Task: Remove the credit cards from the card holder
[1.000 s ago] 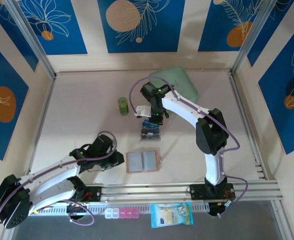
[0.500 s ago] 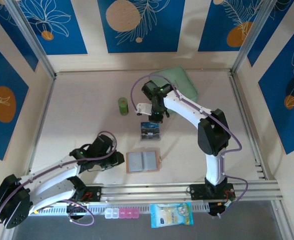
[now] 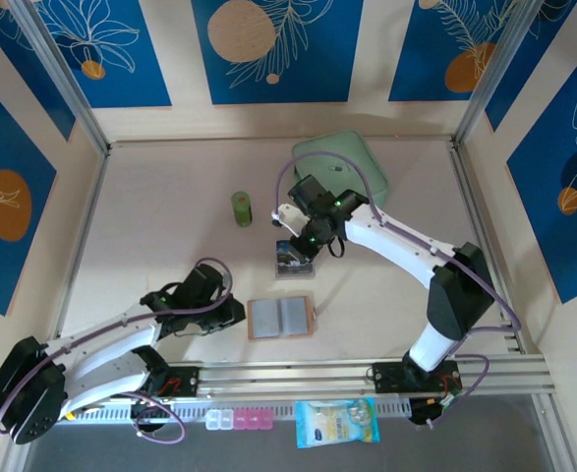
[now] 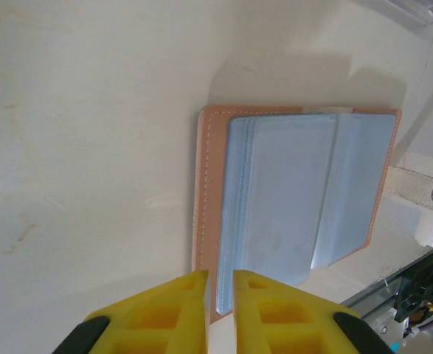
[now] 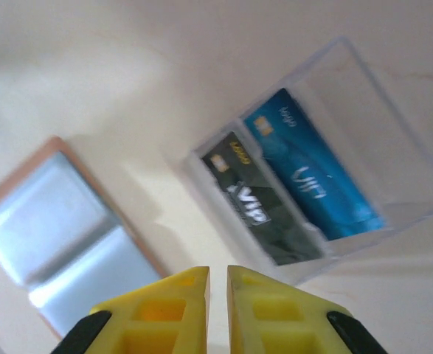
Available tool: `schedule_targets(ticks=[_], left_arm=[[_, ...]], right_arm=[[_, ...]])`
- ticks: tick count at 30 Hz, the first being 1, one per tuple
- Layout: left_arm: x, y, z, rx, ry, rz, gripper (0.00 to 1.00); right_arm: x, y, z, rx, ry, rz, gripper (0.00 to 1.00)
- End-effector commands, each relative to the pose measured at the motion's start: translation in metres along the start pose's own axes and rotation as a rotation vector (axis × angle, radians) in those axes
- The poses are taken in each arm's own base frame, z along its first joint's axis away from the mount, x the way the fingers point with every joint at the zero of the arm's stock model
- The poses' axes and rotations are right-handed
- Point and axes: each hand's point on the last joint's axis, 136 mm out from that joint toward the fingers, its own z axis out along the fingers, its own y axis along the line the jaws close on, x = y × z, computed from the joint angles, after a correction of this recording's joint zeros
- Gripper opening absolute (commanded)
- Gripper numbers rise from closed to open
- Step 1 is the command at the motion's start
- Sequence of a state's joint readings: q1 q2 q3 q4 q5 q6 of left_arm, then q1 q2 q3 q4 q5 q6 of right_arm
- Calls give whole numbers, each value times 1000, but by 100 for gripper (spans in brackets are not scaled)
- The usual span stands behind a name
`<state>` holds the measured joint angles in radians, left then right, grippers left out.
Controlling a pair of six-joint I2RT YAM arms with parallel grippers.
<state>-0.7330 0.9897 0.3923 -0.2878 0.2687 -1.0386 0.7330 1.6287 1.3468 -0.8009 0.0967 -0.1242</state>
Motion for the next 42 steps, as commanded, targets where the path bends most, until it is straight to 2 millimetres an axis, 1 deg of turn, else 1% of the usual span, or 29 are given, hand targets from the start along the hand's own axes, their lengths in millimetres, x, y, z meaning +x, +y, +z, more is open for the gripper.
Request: schedule_targets(ticks=[1,6,9,13,19,21,26,30,36,39,42], left_arm=[[2,-1,7,31,21,-3,13],[3,-5,10,43,32,2,10],[4,0,10,30,30,-4,9],[8,4,14,19,44,-7,7],[12,1,19,31,70,15,5],[13,1,20,23,77,25,5],[12,-1,21,23,83,37,4],[13,-1,25,29,89,27,4],[11,-2,24,49,65,4,4],[10,-4,22,61,56,2,4],[10,-5,21,63,55,9,4]], right_arm=[[-6,28,-5,-96,-91,270,16],[16,54,3,-181,-101,498,15],[31,67,11,-232,-108,610,16],[50,82,21,-282,-87,712,15],[72,96,34,-313,11,829,12],[74,104,39,-327,28,823,12],[77,114,51,-326,64,812,14],[73,121,56,-316,70,784,21],[60,128,62,-340,73,756,22],[56,131,64,-351,81,743,15],[54,133,68,-364,86,739,12]])
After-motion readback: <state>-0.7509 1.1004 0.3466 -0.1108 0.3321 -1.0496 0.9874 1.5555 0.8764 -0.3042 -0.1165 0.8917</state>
